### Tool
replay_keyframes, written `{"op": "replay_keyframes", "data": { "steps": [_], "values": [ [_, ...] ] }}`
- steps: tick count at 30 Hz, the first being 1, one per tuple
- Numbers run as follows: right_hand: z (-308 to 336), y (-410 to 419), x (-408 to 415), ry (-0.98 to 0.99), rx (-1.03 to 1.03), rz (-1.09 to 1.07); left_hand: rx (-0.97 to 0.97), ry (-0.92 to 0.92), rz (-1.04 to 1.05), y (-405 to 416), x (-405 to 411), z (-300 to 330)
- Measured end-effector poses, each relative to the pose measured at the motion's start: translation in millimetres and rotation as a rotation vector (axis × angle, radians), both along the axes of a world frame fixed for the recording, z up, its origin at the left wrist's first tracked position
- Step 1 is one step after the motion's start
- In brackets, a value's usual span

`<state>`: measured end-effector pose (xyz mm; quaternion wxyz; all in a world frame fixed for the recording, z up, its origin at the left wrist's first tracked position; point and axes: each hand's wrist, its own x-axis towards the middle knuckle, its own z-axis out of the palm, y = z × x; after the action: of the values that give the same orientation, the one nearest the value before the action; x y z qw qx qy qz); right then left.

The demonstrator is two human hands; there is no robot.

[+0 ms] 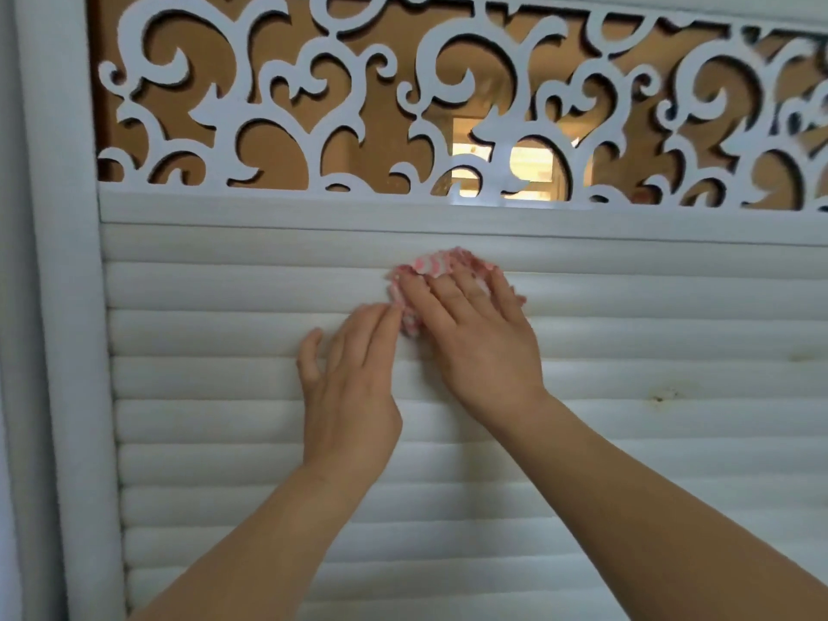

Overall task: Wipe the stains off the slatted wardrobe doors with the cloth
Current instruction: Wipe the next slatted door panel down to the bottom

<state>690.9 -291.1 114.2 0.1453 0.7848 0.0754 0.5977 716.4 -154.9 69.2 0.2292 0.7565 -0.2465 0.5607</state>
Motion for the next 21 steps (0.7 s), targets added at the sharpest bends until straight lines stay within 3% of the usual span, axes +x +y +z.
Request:
{"op": "replay_keyframes", "data": {
  "steps": [7, 11, 15, 17, 21],
  "values": [
    [-6.7, -81.1, -23.6, 0.010, 0.147, -0.136, 0.168, -0.031, 0.187, -7.8, 7.4, -13.1],
    [-11.3, -107.2, -35.2, 0.017, 0.474, -0.134, 0.194, -0.058, 0.214, -4.5, 8.9, -14.9],
    [-18.9, -83.6, -24.3, -0.141, 0.684, 0.009, 0.180, -0.093, 0.191, -1.3, 10.5, -13.7],
    [-25.2, -58.5, -13.5, -0.177, 0.660, 0.041, 0.175, -0.109, 0.180, 0.6, 12.0, -12.7],
    [-43.3, -4.6, 5.7, -0.115, 0.408, -0.017, 0.162, -0.124, 0.165, 4.6, 13.6, -11.6]
  ]
}}
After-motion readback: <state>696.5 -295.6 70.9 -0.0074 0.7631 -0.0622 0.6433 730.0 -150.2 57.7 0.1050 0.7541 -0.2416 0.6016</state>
